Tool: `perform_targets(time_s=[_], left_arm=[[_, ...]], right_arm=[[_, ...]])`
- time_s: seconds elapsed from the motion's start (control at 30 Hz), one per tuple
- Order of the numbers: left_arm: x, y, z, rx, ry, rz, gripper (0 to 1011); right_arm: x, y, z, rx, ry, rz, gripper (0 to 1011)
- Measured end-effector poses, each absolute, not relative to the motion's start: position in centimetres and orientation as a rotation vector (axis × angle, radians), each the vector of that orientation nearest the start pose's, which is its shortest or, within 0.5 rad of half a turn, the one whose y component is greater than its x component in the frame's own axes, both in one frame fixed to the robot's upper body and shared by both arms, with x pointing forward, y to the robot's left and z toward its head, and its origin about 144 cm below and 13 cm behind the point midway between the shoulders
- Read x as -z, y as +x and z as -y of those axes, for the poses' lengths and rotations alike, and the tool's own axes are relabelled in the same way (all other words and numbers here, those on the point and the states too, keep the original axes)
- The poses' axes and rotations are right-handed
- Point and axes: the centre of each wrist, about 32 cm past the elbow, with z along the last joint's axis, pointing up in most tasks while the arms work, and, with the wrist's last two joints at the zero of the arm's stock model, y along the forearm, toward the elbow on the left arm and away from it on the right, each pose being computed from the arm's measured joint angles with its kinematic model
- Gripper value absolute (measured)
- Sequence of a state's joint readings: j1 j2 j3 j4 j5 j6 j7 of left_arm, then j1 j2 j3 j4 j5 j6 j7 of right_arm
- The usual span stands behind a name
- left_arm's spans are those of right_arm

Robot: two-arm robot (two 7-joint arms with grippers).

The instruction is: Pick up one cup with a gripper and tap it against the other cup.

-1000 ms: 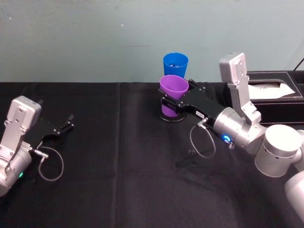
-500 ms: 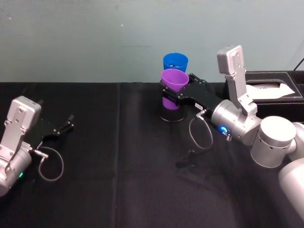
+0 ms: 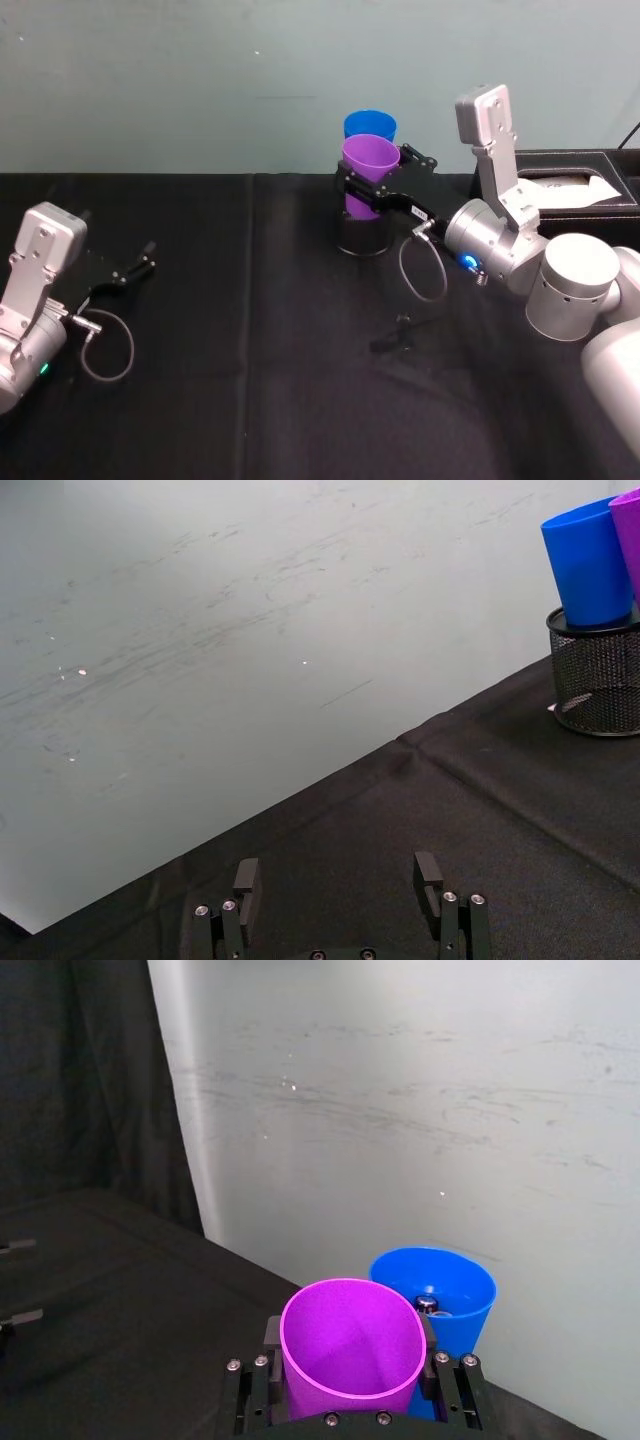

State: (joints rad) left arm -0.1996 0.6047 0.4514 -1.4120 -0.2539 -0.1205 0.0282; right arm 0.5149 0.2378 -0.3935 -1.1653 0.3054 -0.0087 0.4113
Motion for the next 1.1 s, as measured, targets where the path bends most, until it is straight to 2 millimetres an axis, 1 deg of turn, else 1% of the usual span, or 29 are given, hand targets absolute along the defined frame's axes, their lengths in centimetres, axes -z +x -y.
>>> perform_targets(time_s=[0.57,1.1], left_arm=[[-113.98,48.86,-30.97,-1.248,0.304,0.285,1000],[-113.98,48.86,-30.96,-1.248,0.304,0.285,1000]], right_arm=[[-120.13,59.24,21.29,0.912,-0.031,0.077,736],[-120.20,59.71,21.30,0.919,-0.027,0.052,736]])
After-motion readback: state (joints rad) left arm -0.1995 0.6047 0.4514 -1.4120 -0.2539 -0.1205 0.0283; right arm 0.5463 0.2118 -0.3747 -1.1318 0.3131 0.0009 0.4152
